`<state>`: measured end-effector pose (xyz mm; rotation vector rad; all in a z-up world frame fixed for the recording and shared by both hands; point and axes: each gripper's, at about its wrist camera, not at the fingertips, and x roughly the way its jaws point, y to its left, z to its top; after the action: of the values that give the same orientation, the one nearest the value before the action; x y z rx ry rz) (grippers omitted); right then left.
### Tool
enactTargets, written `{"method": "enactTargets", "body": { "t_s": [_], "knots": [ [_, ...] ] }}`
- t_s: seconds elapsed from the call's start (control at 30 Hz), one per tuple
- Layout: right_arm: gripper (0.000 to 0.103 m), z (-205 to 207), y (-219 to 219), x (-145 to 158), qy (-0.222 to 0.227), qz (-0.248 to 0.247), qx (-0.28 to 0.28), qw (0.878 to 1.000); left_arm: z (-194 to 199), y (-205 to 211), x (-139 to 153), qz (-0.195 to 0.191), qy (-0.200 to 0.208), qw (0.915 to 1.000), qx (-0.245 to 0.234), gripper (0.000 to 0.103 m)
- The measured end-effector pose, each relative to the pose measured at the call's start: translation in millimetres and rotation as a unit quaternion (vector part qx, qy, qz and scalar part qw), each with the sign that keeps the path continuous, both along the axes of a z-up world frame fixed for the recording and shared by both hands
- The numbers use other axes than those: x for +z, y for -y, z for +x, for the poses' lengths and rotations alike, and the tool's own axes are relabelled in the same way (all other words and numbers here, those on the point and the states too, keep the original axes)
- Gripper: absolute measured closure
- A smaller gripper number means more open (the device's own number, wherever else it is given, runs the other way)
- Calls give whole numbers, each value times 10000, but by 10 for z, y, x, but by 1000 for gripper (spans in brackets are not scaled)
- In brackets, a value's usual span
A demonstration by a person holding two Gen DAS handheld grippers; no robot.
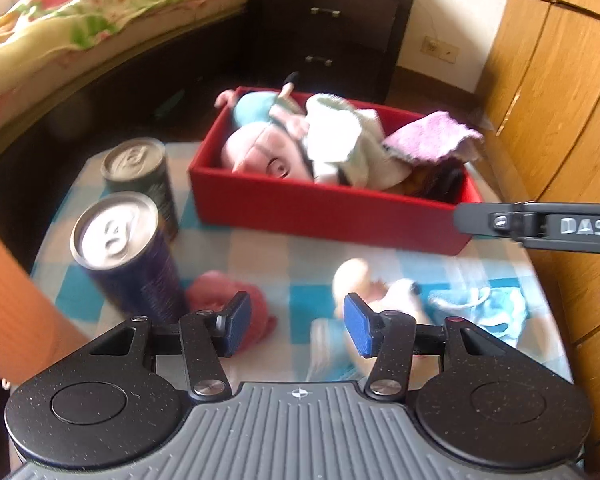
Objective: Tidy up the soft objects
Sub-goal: 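Open and withdraw both tools from the red box, then grasp the pink hat with the left tool while the right tool grasps the white bunny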
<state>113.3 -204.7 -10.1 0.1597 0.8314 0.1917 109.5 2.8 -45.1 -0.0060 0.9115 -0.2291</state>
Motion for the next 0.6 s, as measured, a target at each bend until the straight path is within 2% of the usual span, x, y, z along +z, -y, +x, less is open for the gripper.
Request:
{"method": "enactTargets", "body": {
  "t_s": [0.17,0.37,0.5,0.6],
  "knots": [
    [60,-41,-64,-67,-91,-55,113,9999,144,-110,-147,-240,-237,9982,493,50],
    [60,-20,-78,-111,-147,-71,176,9997,294,-149,-326,-79,-440,9944,960,44],
    [60,17,-92,-162,-217,-107,201,9995,351,-153,-427,9,-437,9921,1173,44],
    [60,32,-121,-213,-304,-122,261,9991,410,-170,-496,-29,-569,9908,1227,37]
  ]
}}
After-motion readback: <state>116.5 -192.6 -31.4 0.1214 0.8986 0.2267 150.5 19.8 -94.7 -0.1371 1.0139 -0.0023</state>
